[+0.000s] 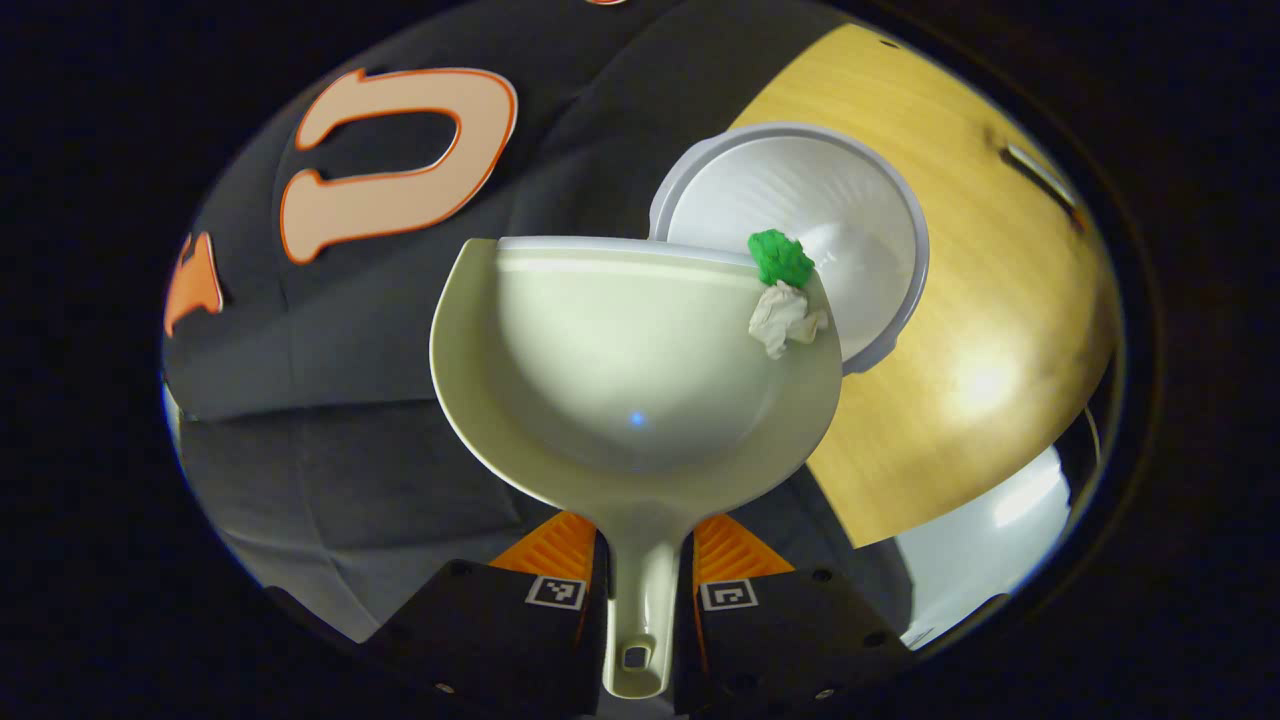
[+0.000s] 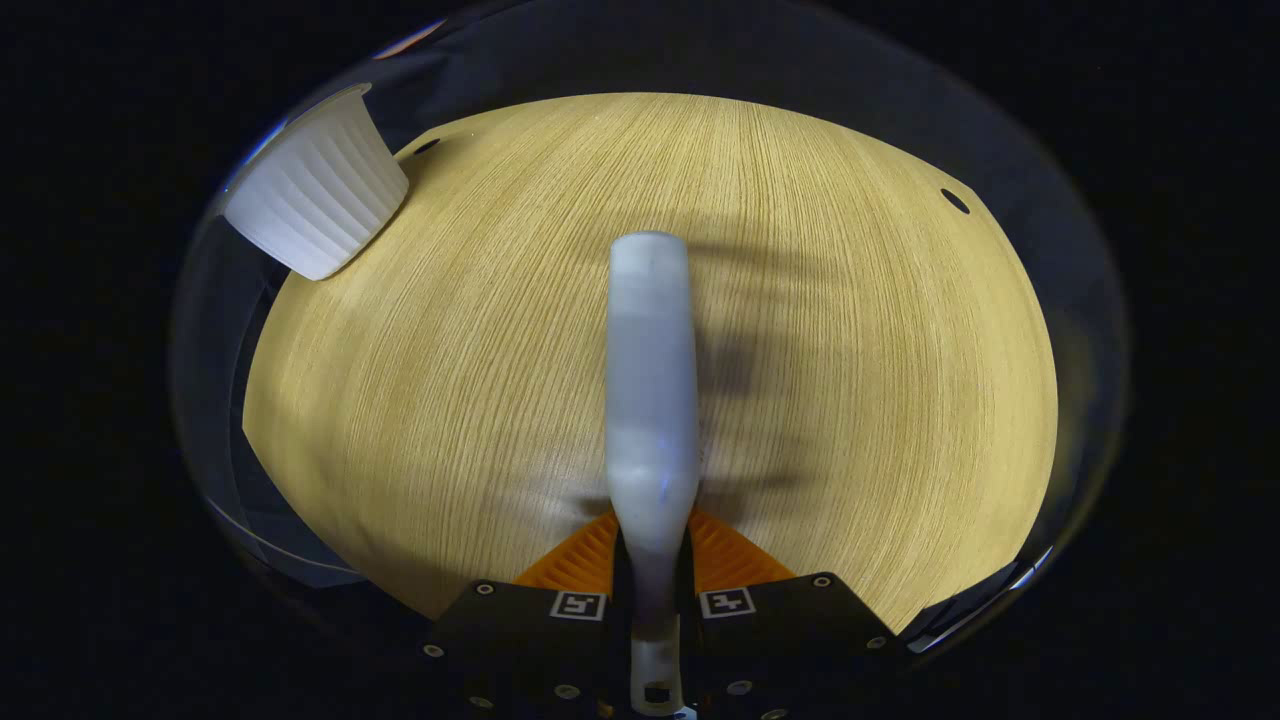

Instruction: Pick up the small broom and dustpan from the desktop, sweep the trash into the dustpan with the broom, and then empty the trash into the garbage bin.

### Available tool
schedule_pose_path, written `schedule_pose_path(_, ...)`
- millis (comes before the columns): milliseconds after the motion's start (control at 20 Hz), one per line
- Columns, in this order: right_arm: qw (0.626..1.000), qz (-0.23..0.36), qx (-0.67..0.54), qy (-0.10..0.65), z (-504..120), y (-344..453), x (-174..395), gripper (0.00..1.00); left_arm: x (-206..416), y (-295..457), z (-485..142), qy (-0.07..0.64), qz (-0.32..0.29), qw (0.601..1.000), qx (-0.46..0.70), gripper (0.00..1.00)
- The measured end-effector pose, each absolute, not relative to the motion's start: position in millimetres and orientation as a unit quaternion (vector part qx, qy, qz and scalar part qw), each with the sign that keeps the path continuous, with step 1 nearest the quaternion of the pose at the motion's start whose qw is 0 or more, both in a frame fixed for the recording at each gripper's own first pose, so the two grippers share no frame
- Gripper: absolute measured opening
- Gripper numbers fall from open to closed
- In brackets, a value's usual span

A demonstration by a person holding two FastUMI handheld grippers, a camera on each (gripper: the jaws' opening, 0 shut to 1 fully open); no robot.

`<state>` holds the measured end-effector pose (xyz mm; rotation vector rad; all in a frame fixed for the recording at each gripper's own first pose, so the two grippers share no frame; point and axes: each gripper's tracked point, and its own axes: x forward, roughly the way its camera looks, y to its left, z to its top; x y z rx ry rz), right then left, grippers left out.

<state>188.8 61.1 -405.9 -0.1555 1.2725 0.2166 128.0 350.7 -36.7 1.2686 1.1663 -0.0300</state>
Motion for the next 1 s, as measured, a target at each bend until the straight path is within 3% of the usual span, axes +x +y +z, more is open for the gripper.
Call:
schedule_pose_path(100, 0.796, 0.100, -0.071, 0.593, -404.7, 61.4, 190.8, 0.19, 137.8, 348.9, -35.1, 0.491, -0.022, 0.619, 0.613, 0.27)
schedule_pose_path(200, 0.797, 0.099, -0.071, 0.592, -403.2, 61.6, 195.1, 0.20, 143.9, 343.3, -49.2, 0.480, -0.020, 0.623, 0.618, 0.27)
schedule_pose_path(650, 0.802, 0.094, -0.072, 0.586, -390.2, 68.5, 238.9, 0.22, 106.6, 270.8, -157.3, 0.510, 0.025, 0.805, 0.302, 0.27)
schedule_pose_path(1000, 0.807, 0.091, -0.073, 0.579, -369.2, 75.2, 299.9, 0.25, 111.9, 195.0, -200.0, 0.500, 0.008, 0.862, 0.079, 0.27)
